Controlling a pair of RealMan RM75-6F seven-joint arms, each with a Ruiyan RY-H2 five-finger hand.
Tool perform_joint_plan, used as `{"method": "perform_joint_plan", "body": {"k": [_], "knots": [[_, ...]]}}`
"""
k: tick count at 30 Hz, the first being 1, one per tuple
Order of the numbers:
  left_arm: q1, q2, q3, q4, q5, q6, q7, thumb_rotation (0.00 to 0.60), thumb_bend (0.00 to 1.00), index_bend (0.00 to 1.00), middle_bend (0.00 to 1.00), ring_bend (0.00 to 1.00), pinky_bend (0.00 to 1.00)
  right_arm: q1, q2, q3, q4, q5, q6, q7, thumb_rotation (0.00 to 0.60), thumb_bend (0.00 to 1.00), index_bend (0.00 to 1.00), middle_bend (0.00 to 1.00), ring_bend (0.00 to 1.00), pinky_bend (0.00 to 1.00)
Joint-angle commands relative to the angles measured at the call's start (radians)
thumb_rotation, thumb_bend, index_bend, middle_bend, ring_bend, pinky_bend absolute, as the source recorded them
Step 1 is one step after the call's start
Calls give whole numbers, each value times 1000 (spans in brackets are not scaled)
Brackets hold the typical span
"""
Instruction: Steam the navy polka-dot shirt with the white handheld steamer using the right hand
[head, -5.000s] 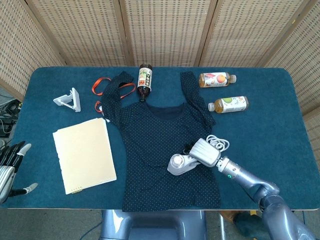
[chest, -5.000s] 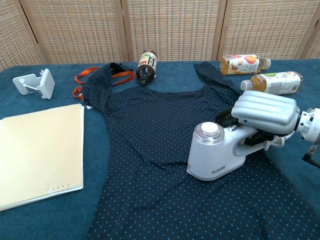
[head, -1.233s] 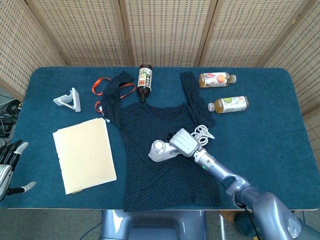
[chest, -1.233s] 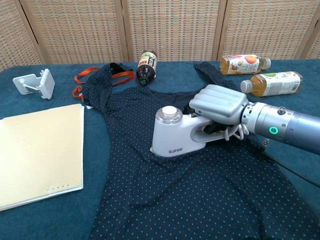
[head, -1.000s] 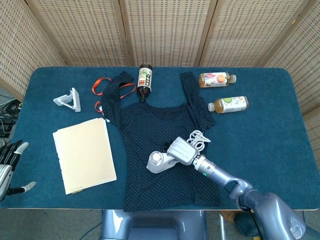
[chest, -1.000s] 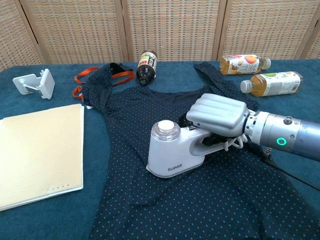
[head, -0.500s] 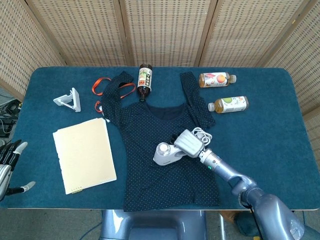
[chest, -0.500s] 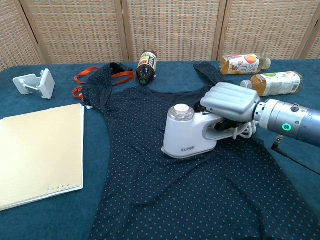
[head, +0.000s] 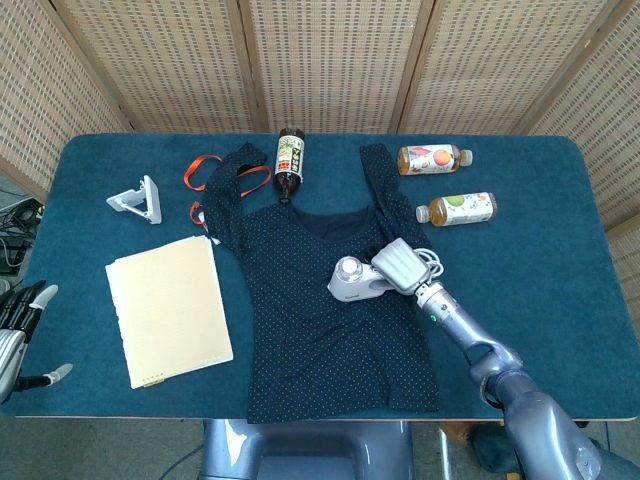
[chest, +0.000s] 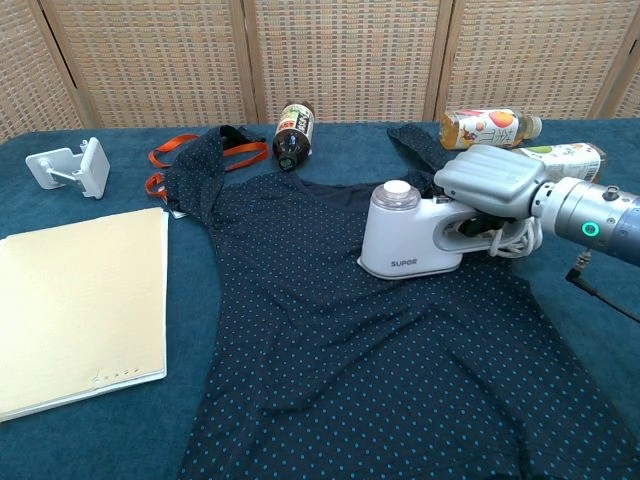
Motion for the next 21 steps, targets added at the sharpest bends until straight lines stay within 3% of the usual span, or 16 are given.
{"method": "perform_joint_plan", "body": {"k": [1,21], "knots": [[0,0,0,0,0,-1,-1,600,0,0,0,0,0,-7,6,-16,-6,-17,24,14,600,1000,607,572,685,1000],[5,4,3,-11,14,13,2,600,0,0,0,0,0,-44,93,-172,-267,-213,251,-22,600,1000,607,572,684,1000]]}}
